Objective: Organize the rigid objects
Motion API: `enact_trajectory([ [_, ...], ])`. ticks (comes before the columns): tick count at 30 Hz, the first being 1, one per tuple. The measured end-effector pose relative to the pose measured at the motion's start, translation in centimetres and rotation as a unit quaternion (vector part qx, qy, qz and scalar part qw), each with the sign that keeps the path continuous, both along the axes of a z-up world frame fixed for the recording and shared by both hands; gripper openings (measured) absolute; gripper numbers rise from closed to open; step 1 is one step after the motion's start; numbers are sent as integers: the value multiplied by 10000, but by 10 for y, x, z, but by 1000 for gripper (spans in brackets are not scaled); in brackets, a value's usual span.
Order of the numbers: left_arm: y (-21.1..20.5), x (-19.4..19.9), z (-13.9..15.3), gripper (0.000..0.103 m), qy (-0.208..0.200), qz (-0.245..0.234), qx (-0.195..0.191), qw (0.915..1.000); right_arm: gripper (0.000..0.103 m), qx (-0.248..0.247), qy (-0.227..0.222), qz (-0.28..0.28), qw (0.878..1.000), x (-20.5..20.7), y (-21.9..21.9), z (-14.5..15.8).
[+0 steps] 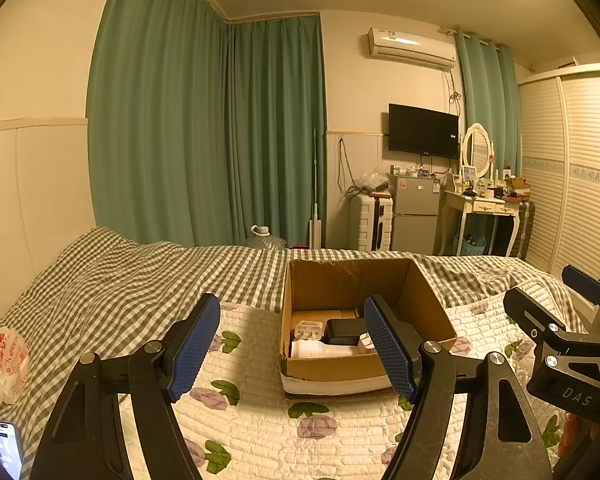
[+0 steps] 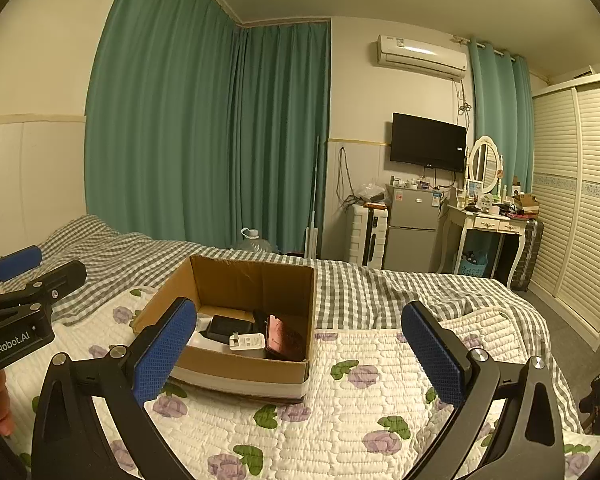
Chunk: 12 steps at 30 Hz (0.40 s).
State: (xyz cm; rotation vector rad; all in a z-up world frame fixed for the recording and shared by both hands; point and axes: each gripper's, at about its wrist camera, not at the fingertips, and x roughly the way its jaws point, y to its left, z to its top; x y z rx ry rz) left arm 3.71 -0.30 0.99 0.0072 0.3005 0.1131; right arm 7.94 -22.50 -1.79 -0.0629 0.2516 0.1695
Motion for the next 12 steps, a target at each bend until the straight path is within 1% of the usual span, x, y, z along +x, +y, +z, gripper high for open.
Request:
enact_trajectory([
  [12,-1,2,-4,77,22,-44,32,10000,103,-9,25,-5,10000,2,0,-2],
])
